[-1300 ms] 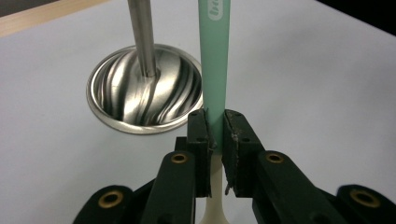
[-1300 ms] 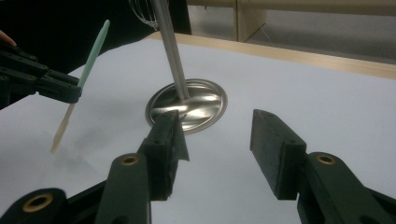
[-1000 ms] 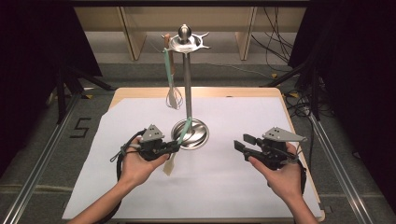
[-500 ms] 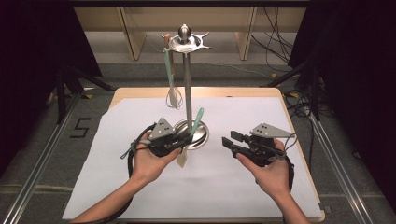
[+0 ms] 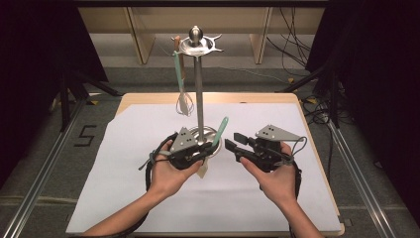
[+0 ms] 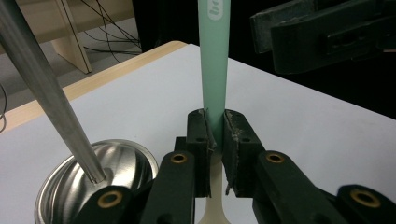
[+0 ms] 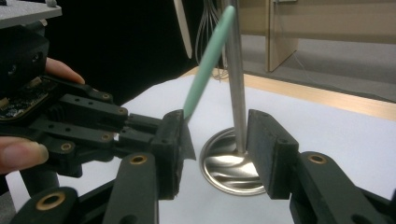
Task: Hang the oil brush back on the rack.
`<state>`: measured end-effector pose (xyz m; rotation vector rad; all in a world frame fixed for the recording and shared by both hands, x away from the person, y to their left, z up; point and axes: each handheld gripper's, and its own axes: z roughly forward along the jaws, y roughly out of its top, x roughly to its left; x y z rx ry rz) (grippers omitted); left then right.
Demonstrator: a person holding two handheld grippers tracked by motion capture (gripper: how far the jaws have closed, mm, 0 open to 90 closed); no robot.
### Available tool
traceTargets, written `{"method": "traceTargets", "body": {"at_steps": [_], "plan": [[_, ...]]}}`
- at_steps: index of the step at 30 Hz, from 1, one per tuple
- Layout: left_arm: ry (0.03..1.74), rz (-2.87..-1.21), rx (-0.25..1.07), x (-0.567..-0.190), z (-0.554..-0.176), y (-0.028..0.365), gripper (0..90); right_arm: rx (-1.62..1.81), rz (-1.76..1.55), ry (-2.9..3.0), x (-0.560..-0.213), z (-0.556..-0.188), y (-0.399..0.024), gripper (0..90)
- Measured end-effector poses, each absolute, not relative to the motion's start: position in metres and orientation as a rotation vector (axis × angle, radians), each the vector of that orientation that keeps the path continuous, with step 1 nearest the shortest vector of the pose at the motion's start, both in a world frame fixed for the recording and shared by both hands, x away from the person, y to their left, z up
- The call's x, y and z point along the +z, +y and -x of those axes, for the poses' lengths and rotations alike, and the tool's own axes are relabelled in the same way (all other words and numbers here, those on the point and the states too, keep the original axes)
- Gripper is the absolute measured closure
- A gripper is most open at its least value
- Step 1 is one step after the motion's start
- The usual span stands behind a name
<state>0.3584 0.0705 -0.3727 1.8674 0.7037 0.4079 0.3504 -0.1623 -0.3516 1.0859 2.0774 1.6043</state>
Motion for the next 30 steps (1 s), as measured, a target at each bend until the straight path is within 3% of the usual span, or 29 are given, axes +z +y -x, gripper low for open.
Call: {"method": "traceTargets", "body": {"at_steps": [17,30], "plan": [[0.7,-1.878,0.399,-0.373,-0.351,0.067,80.7,1.635,-1.078,2.064,-0.347,-0.356,-0.149,61.1],[0.678,-1.878,0.396,-0.374,-0.349,0.063,80.5,1.642,-1.068,2.05,-0.343,-0.355,-0.147,77.5]]}}
